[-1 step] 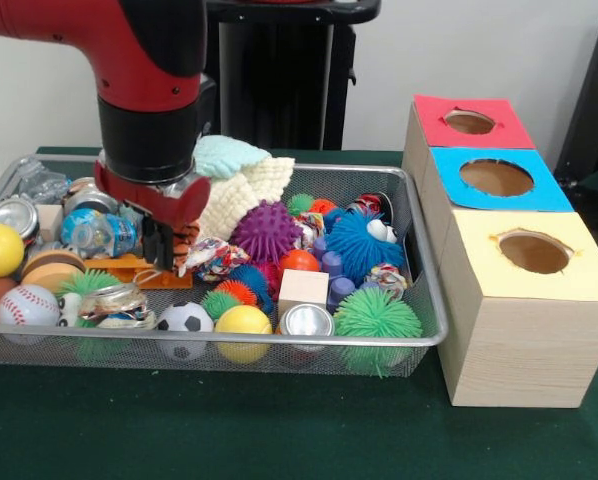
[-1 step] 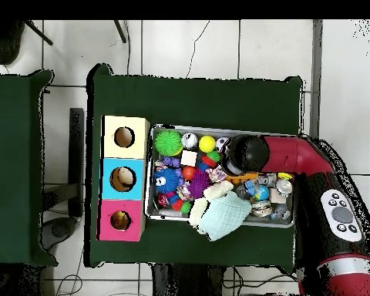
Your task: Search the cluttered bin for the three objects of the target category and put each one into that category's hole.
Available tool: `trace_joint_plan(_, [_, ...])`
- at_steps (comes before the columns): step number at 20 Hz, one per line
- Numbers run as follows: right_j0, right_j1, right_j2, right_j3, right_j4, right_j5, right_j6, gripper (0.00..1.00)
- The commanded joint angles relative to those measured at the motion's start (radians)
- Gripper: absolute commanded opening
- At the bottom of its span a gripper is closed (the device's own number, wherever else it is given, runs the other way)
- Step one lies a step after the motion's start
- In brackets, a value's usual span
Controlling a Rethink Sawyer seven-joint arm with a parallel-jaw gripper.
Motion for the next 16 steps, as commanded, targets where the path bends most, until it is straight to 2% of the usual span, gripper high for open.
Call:
trace_joint_plan(1, [0.022,-0.066,0.068,0.11,0.039,0.114,-0.157,0.0])
trace_joint_plan(11, [0.049,-0.166,0.053,0.181,0.075,0.141,-0.128,0.0])
trace_joint_plan(16, [0.056,-0.19,0.048,0.198,0.088,0.141,-0.118,0.0])
